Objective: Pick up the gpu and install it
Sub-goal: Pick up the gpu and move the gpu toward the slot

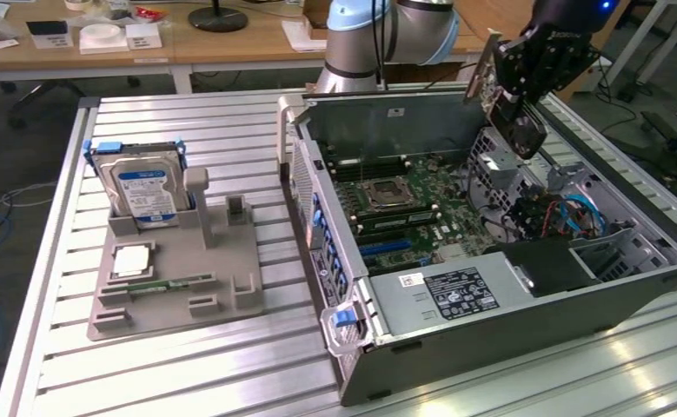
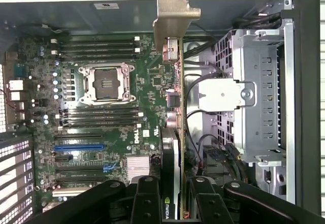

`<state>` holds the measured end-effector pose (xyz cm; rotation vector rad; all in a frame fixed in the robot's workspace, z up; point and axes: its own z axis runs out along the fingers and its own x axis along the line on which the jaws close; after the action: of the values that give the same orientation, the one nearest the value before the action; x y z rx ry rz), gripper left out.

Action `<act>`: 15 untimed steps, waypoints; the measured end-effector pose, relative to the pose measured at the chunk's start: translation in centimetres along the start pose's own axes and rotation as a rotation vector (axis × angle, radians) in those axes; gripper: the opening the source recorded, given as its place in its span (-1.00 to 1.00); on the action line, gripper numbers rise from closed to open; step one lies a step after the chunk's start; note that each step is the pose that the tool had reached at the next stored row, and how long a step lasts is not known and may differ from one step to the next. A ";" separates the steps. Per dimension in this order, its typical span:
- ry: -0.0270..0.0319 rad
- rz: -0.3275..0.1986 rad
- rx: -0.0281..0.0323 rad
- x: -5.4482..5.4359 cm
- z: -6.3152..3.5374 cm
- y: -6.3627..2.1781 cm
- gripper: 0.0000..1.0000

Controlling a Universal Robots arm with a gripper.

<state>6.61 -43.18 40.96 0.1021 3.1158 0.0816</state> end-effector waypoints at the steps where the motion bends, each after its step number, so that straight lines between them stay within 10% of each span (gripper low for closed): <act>1: 0.0000 0.000 0.0001 0.0 0.02 0.00 -0.46; 15: 0.0000 0.000 0.0000 0.0 1.02 -0.05 -0.46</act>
<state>6.64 -43.18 39.94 0.1021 3.1158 0.0816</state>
